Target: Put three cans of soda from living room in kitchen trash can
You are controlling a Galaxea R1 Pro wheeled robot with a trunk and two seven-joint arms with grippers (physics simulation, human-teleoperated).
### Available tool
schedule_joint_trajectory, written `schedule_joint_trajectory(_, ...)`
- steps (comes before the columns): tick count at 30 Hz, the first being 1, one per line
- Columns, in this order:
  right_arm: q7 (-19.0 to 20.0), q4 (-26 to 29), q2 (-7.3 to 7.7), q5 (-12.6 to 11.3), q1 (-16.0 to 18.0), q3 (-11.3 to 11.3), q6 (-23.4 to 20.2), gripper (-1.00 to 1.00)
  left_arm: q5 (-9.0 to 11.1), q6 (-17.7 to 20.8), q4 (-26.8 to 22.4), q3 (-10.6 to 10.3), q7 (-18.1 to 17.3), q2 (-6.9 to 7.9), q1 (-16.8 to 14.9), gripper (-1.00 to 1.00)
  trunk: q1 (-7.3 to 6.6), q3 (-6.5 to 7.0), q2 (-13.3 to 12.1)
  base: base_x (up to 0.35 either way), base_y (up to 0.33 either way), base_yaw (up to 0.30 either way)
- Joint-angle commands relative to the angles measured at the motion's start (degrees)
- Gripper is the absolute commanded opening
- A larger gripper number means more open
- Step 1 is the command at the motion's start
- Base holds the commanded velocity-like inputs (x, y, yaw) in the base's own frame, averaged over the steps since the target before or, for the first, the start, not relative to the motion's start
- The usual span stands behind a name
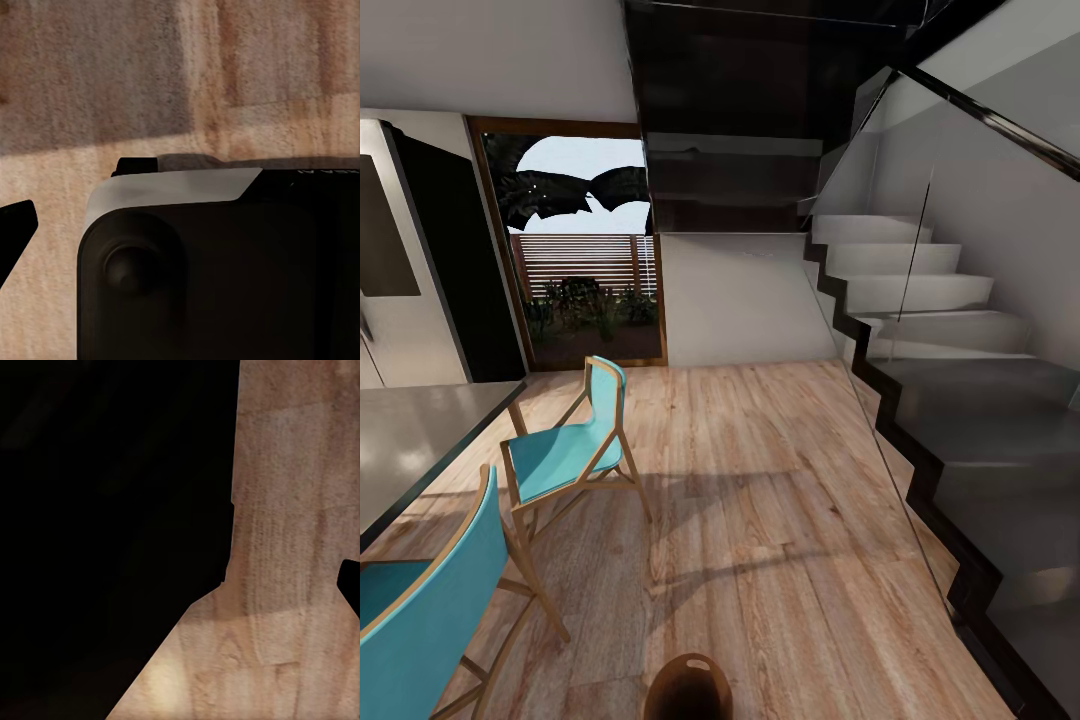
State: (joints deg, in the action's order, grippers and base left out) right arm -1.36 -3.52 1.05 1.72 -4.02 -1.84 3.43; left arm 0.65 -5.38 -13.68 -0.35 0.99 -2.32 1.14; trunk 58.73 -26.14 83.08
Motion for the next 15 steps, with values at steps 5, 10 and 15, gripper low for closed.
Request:
schedule_joint_trajectory(5, 0.00, 0.00, 0.00, 0.00, 0.00, 0.00, 0.00, 1.00, 0.00, 0.00, 0.00, 0.00, 0.00, 0.00, 0.00, 1.00, 0.00, 0.00, 0.00, 0.000, 0.000, 0.000)
schedule_joint_trajectory(10, 0.00, 0.00, 0.00, 0.00, 0.00, 0.00, 0.00, 1.00, 0.00, 0.00, 0.00, 0.00, 0.00, 0.00, 0.00, 1.00, 0.00, 0.00, 0.00, 0.000, 0.000, 0.000)
schedule_joint_trajectory(15, 0.00, 0.00, 0.00, 0.00, 0.00, 0.00, 0.00, 1.00, 0.00, 0.00, 0.00, 0.00, 0.00, 0.00, 0.00, 1.00, 0.00, 0.00, 0.00, 0.000, 0.000, 0.000)
